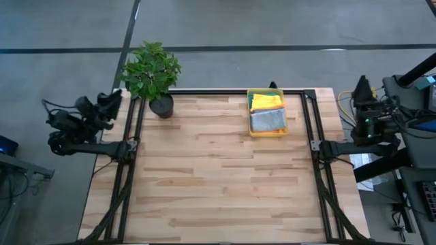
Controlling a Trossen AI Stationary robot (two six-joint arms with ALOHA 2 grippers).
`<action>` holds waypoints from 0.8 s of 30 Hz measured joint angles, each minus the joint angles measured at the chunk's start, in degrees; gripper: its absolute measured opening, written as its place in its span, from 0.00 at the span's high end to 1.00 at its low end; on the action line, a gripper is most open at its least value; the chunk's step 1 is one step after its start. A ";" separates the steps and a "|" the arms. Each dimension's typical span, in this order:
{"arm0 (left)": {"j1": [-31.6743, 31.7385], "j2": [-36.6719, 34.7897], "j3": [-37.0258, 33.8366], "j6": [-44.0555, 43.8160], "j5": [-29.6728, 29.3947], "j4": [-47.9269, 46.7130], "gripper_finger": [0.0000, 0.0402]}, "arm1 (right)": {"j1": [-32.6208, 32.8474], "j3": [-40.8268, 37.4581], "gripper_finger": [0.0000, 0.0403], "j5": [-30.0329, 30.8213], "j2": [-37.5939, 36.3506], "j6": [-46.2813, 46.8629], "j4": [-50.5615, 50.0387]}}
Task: Fold microfiber towels
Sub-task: Return to Home Position
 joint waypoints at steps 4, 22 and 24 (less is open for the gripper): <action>-0.04 -0.08 -2.56 -2.22 -0.43 -0.69 0.44 | 0.10 -2.59 0.45 0.23 0.46 -0.37 3.19; -0.07 -0.19 -21.43 -15.94 4.45 17.19 0.44 | 0.10 -18.47 0.46 -19.50 0.00 28.85 4.93; -0.11 -0.19 -23.69 -18.30 5.42 17.87 0.44 | 0.10 -19.88 0.47 -19.72 -0.01 30.60 4.88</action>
